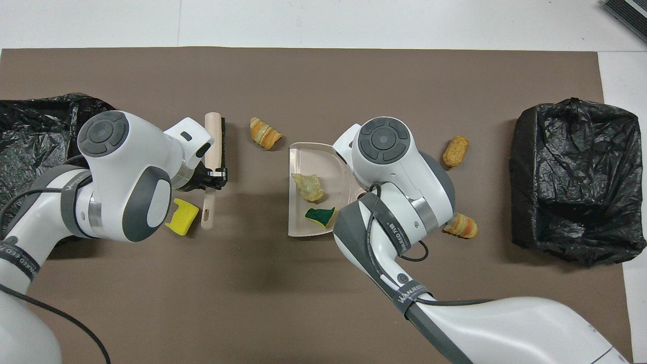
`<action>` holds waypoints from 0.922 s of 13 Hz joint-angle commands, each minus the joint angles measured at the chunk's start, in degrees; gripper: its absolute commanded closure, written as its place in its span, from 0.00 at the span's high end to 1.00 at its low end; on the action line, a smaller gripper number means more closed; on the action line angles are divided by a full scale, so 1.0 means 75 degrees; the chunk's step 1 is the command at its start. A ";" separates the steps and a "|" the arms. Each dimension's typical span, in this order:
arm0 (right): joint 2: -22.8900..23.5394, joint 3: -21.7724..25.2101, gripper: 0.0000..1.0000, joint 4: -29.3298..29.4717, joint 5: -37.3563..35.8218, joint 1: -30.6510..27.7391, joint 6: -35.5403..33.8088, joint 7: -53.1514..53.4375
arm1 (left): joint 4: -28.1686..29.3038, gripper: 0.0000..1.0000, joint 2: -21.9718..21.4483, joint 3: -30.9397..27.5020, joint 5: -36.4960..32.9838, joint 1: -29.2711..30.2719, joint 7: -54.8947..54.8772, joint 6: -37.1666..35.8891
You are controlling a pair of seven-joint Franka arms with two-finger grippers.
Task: Sweep and dump trash in bin
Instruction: 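Sweep the remaining bread pieces into the dustpan with the left gripper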
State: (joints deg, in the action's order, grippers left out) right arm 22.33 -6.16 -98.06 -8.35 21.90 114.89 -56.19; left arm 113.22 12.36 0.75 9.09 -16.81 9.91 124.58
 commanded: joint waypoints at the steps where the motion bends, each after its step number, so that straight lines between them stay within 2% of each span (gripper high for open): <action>1: -0.0247 -0.0047 0.00 -0.0367 -0.0094 -0.0038 -0.0014 -0.0008 | 0.0138 0.00 -0.0077 0.0158 -0.0028 -0.0056 -0.0930 0.0183; 4: -0.0317 -0.0047 0.00 -0.0472 -0.0082 -0.0038 -0.0037 0.0237 | 0.0442 0.00 -0.0264 0.0170 -0.0005 -0.0570 -0.1648 0.0078; 7: -0.0329 -0.0047 0.00 -0.0508 -0.0082 -0.0026 -0.0037 0.0249 | 0.0526 0.00 -0.0616 0.0146 -0.0005 -0.1390 -0.1544 -0.1313; 9: -0.0376 -0.0047 0.00 -0.0508 -0.0082 -0.0026 -0.0049 0.0249 | 0.0514 0.00 -0.0734 0.0146 -0.0005 -0.1824 -0.1404 -0.1737; 12: -0.0376 -0.0047 0.00 -0.0508 -0.0082 -0.0026 -0.0049 0.0249 | 0.0339 0.00 -0.1037 0.0100 0.0007 -0.1827 -0.1403 -0.2428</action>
State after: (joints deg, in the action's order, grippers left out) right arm 21.17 -6.15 -99.85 -8.32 21.92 114.81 -55.28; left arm 115.25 7.52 2.74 9.12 -30.84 -0.39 109.21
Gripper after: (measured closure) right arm 0.687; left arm 0.749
